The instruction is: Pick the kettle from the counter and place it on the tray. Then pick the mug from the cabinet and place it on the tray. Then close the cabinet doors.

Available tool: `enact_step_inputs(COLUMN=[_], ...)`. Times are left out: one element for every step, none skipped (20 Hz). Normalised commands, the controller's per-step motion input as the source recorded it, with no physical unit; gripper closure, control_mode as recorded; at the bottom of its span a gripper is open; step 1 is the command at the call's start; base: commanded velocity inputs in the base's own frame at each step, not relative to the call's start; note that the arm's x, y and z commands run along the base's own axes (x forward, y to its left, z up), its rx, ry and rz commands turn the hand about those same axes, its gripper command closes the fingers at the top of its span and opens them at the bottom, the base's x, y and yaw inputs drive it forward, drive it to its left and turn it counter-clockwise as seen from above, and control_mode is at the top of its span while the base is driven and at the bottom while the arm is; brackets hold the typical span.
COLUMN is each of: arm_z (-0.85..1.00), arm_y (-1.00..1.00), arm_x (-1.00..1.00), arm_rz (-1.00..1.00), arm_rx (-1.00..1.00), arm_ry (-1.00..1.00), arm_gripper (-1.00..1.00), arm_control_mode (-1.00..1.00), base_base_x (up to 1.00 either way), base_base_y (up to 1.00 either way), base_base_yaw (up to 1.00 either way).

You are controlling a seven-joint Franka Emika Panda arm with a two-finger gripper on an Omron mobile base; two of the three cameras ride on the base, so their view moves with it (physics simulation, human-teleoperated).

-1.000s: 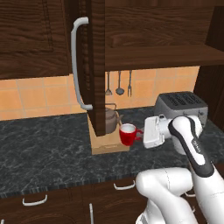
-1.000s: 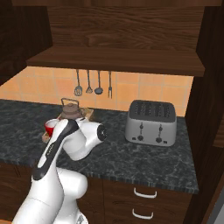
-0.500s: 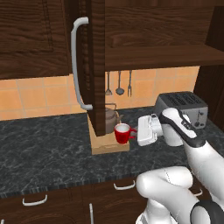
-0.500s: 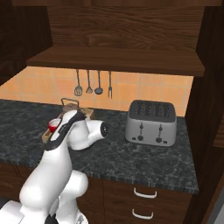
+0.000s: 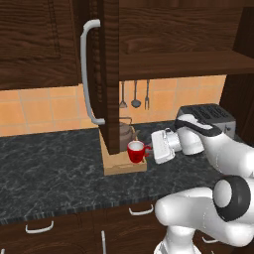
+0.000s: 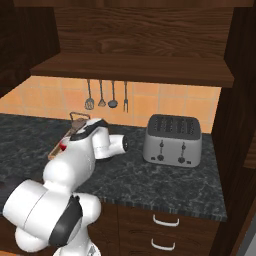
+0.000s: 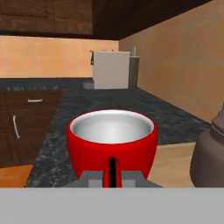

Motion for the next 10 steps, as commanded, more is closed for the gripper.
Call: enact_step_inputs(arm_z=[-0.21,-0.20,-0.21,-0.21,-0.23,-0.26,-0.30,-0.31,-0.29,-0.33], arm_y=[0.00,0.00,0.00,0.00,0.00,0.00,0.00,0.00,0.00,0.00], arm_x=[0.30,0.32,0.32,0.35,0.32,0.31,0.34,0.32,0.30,0.32], arm_rz=[0.00,0.00,0.00,0.00,0.01,0.01,0.01,0.01,0.02,0.02], arm_rx=[0.00,0.00,0.00,0.00,0.00,0.00,0.00,0.00,0.00,0.00], arm_ry=[0.00,0.00,-0.02,-0.01,-0.02,-0.03,-0.01,-0.02,-0.02,0.00], arm_gripper=[1.00,1.00,1.00,1.00,1.00,1.00,1.00,1.00,1.00,1.00], arm_control_mode=[-1.00,-1.00,-1.00,-1.00,-1.00,-1.00,-1.00,-1.00,-1.00,-1.00], base_base_x=[0.00,0.00,0.00,0.00,0.00,0.00,0.00,0.00,0.00,0.00], base_base_y=[0.00,0.00,0.00,0.00,0.00,0.00,0.00,0.00,0.00,0.00], base_base_yaw=[0.00,0.00,0.00,0.00,0.00,0.00,0.00,0.00,0.00,0.00])
